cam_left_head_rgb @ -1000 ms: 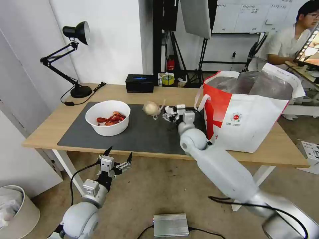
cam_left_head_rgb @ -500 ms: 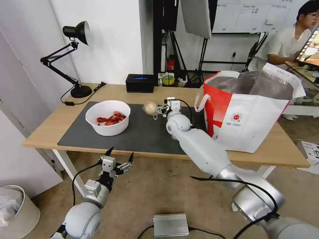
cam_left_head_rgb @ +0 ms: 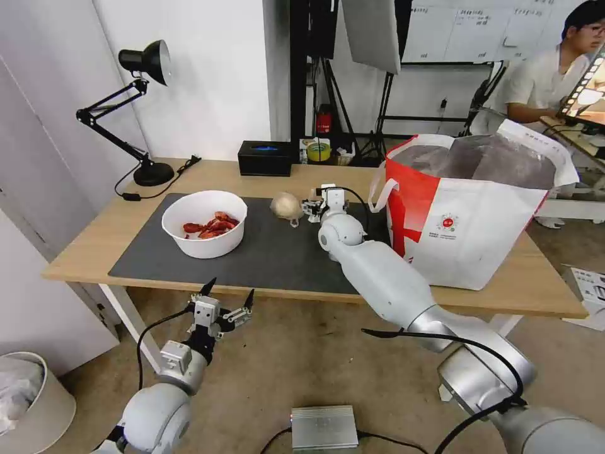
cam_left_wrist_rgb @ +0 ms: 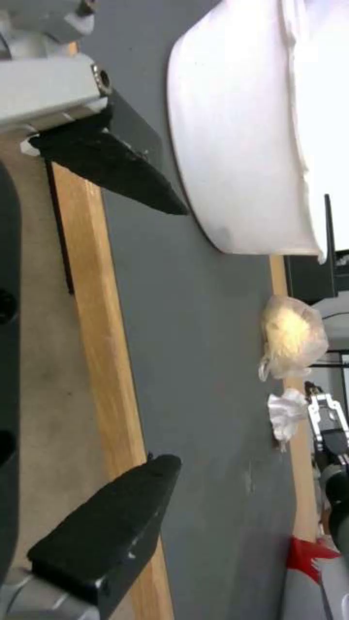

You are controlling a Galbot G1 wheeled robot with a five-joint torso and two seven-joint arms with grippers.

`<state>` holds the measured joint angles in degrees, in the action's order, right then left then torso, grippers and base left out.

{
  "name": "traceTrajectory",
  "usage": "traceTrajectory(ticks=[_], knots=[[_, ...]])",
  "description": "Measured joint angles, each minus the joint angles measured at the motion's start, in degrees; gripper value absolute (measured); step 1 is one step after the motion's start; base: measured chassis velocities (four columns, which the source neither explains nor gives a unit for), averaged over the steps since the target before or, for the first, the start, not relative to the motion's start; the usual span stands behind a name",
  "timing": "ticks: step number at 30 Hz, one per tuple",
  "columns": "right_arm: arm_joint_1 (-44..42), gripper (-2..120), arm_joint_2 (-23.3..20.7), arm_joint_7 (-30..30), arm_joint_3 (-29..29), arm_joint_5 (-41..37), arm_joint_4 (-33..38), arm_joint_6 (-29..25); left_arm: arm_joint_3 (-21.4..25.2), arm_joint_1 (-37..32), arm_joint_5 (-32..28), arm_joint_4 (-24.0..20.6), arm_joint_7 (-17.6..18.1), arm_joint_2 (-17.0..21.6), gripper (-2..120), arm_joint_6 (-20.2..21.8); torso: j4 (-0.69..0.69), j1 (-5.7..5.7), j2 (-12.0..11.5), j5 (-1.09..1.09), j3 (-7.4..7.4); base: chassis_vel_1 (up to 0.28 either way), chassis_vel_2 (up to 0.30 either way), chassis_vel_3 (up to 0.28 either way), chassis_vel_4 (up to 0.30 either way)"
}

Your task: Pick up the trash from the table and place it into the takeout bag.

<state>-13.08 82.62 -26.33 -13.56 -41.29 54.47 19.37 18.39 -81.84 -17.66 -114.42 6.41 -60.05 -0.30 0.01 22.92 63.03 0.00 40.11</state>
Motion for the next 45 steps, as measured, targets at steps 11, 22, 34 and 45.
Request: traceTrajectory(ticks=[11,22,34,45], knots=[[-2.1,100,-1.8,1.1,0.0,0.5,0.6,0.4,-0.4,0.1,0.2,0.3,0.0,-0.5,100,0.0,-0.01,0.00,0.0,0.01,0.00,0.000,0.000,0.000,0.000],[-1.3,100,-1.7,2.9,0.2,1.9,-1.6,0.6,-0.8,0.4,0.5,0.8,0.0,-0.8,100,-0.2,0.00,0.00,0.0,0.00,0.00,0.000,0.000,0.000,0.000],[-1.6,78,-2.3,2.3,0.2,1.6,-1.1,1.4,-0.8,0.4,0.5,0.9,0.0,-1.0,100,-0.3,-0.01,0.00,0.0,0.00,0.00,0.000,0.000,0.000,0.000],[-1.8,35,-3.2,1.0,0.1,-0.5,0.5,2.4,-0.7,0.5,0.5,0.9,-0.1,-1.3,100,-0.4,-0.01,0.00,0.0,0.00,0.00,0.000,0.000,0.000,0.000]])
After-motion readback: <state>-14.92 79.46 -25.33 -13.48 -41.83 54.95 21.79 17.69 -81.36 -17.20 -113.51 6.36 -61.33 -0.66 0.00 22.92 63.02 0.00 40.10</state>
